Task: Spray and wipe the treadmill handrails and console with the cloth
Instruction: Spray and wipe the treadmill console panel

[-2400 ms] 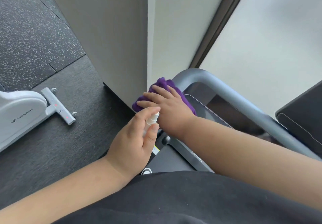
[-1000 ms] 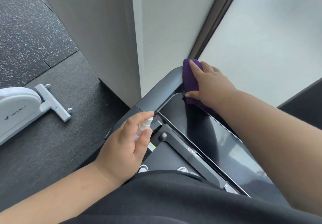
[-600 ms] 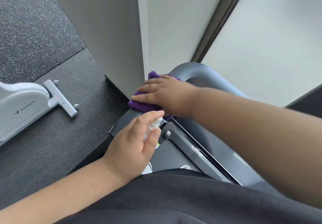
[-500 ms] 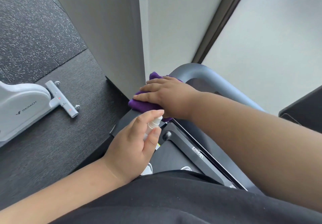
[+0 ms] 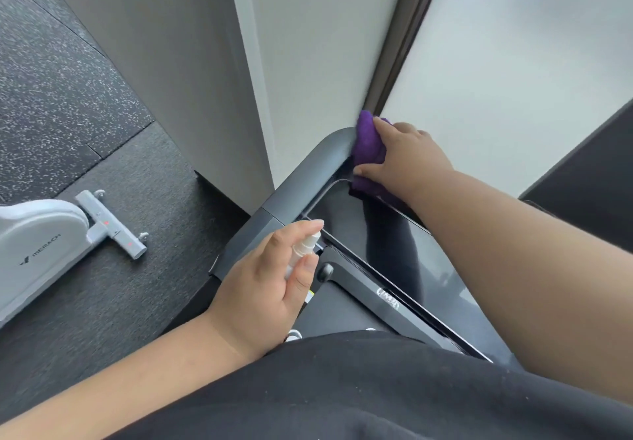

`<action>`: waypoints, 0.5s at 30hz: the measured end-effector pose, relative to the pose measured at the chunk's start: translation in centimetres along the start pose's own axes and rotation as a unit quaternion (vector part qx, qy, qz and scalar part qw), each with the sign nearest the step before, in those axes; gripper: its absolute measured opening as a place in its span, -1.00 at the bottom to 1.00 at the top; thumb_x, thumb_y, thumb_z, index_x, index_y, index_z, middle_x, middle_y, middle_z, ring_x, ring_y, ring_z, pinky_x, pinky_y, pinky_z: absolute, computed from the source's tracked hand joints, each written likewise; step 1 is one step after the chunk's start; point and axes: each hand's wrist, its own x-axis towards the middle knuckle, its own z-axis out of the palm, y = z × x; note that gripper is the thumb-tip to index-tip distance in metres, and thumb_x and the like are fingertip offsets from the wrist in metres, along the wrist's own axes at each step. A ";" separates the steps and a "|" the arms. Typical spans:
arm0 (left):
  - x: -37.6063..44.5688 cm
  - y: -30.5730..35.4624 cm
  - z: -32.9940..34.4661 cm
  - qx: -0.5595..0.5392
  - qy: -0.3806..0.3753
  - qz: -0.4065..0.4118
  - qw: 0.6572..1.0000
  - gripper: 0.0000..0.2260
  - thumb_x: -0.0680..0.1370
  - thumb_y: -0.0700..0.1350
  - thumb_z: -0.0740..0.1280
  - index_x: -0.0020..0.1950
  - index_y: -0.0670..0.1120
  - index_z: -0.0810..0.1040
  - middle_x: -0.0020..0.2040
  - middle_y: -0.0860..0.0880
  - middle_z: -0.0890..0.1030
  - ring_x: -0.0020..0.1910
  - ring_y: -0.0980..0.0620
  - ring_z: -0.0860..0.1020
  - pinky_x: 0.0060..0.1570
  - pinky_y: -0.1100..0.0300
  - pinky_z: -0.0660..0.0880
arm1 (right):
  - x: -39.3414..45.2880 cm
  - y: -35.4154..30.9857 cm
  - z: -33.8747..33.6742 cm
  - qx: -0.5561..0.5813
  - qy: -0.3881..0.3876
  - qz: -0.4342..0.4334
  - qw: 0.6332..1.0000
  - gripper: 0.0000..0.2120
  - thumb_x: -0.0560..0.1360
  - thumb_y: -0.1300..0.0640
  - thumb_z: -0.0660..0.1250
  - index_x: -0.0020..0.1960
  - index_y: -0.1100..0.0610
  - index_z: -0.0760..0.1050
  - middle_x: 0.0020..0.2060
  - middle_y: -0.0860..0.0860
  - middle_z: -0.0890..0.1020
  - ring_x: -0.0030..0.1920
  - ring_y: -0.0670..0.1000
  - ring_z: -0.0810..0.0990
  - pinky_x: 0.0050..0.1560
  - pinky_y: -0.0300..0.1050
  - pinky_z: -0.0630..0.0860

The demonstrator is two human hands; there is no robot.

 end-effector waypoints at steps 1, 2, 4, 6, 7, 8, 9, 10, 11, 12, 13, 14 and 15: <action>0.2 0.1 -0.1 0.000 -0.008 0.006 1.000 -0.68 0.63 0.01 0.15 0.39 0.07 0.30 0.03 0.16 0.52 -0.16 0.11 0.60 -0.08 0.18 0.52 | -0.7 0.6 -0.1 0.003 0.000 0.020 1.000 -0.18 0.38 -0.37 0.36 0.52 -0.15 0.15 0.27 0.02 0.46 0.26 0.20 0.42 0.22 0.11 0.44; 0.4 0.3 -0.2 0.000 -0.016 0.010 1.000 -0.68 0.63 0.01 0.14 0.40 0.08 0.30 0.02 0.19 0.51 -0.15 0.19 0.58 -0.07 0.24 0.51 | -1.6 1.3 -0.3 0.007 0.002 0.037 0.999 -0.23 0.40 -0.36 0.35 0.50 -0.13 0.19 0.24 0.02 0.47 0.25 0.20 0.43 0.19 0.10 0.44; 0.6 0.4 -0.3 0.003 -0.030 0.023 0.999 -0.67 0.63 0.02 0.14 0.40 0.08 0.30 -0.03 0.24 0.47 -0.15 0.38 0.50 -0.05 0.47 0.40 | -3.5 3.0 -0.4 0.018 0.010 0.067 0.998 -0.31 0.43 -0.33 0.33 0.46 -0.12 0.25 0.20 0.02 0.49 0.22 0.19 0.43 0.15 0.08 0.44; 0.8 0.6 -0.4 0.003 -0.039 0.039 0.998 -0.67 0.63 0.02 0.14 0.40 0.08 0.30 -0.04 0.24 0.46 -0.17 0.46 0.45 -0.06 0.55 0.33 | -5.5 4.6 -0.4 0.024 0.019 0.091 0.995 -0.37 0.46 -0.29 0.33 0.45 -0.13 0.27 0.21 0.03 0.50 0.22 0.20 0.43 0.17 0.08 0.43; 0.8 0.6 -0.5 0.002 -0.041 0.045 0.998 -0.67 0.63 0.02 0.14 0.40 0.08 0.30 -0.01 0.25 0.46 -0.18 0.47 0.45 -0.07 0.54 0.33 | -6.4 5.2 -0.2 0.025 0.023 0.099 0.995 -0.40 0.48 -0.27 0.33 0.44 -0.13 0.28 0.22 0.03 0.50 0.22 0.21 0.42 0.18 0.08 0.43; 0.9 0.8 -0.5 0.001 -0.043 0.053 0.998 -0.67 0.63 0.03 0.14 0.40 0.09 0.30 0.00 0.26 0.46 -0.18 0.47 0.45 -0.08 0.53 0.34 | -7.2 5.7 -0.2 0.026 0.030 0.107 0.993 -0.44 0.49 -0.25 0.32 0.43 -0.13 0.30 0.21 0.03 0.51 0.22 0.20 0.42 0.18 0.08 0.43; 1.0 1.0 -0.6 0.000 -0.045 0.063 0.997 -0.67 0.62 0.02 0.14 0.40 0.08 0.31 0.00 0.25 0.45 -0.18 0.47 0.44 -0.08 0.54 0.33 | -8.0 6.1 -0.3 0.029 0.036 0.115 0.992 -0.48 0.51 -0.22 0.32 0.41 -0.12 0.33 0.21 0.02 0.51 0.22 0.19 0.43 0.17 0.08 0.44; 1.1 1.2 -0.5 0.000 -0.049 0.073 0.996 -0.67 0.62 0.01 0.15 0.39 0.07 0.31 -0.02 0.23 0.45 -0.17 0.47 0.44 -0.08 0.55 0.33 | -8.6 6.4 -0.3 0.033 0.041 0.122 0.991 -0.52 0.52 -0.20 0.32 0.39 -0.11 0.35 0.20 0.01 0.52 0.21 0.18 0.43 0.16 0.08 0.45; 1.2 1.3 -0.5 0.001 -0.055 0.082 0.995 -0.67 0.62 0.01 0.15 0.39 0.07 0.31 -0.03 0.22 0.45 -0.18 0.45 0.45 -0.08 0.54 0.33 | -9.2 6.5 -0.4 0.041 0.046 0.125 0.990 -0.55 0.53 -0.17 0.32 0.38 -0.11 0.38 0.21 -0.01 0.53 0.21 0.16 0.44 0.14 0.06 0.45; 1.3 1.5 -0.5 -0.001 -0.064 0.088 0.994 -0.67 0.62 0.02 0.15 0.39 0.09 0.31 -0.04 0.20 0.46 -0.20 0.39 0.48 -0.09 0.47 0.38 | -9.8 6.5 -0.6 0.057 0.057 0.128 0.988 -0.58 0.53 -0.14 0.32 0.36 -0.13 0.40 0.21 -0.03 0.55 0.20 0.14 0.46 0.10 0.02 0.45; 1.5 1.6 -0.5 -0.006 -0.075 0.091 0.993 -0.66 0.62 0.04 0.15 0.40 0.11 0.30 -0.03 0.19 0.48 -0.21 0.31 0.51 -0.10 0.34 0.46 | -10.6 6.2 -0.8 0.082 0.078 0.129 0.985 -0.61 0.52 -0.12 0.33 0.34 -0.18 0.41 0.18 -0.06 0.57 0.17 0.12 0.48 0.04 -0.03 0.43; 1.6 1.8 -0.4 -0.013 -0.085 0.094 0.992 -0.66 0.62 0.07 0.14 0.40 0.14 0.29 0.00 0.18 0.51 -0.19 0.23 0.56 -0.09 0.19 0.53 | -11.6 5.7 -1.1 0.107 0.106 0.127 0.980 -0.61 0.51 -0.11 0.34 0.33 -0.21 0.42 0.13 -0.08 0.60 0.12 0.10 0.51 -0.01 -0.06 0.42; 1.7 1.8 -0.3 -0.021 -0.093 0.097 0.991 -0.66 0.62 0.09 0.13 0.40 0.18 0.29 0.03 0.17 0.53 -0.15 0.16 0.60 -0.08 0.08 0.57 | -12.9 5.0 -1.3 0.123 0.134 0.118 0.976 -0.60 0.50 -0.12 0.34 0.33 -0.24 0.41 0.08 -0.11 0.62 0.08 0.08 0.52 -0.04 -0.07 0.43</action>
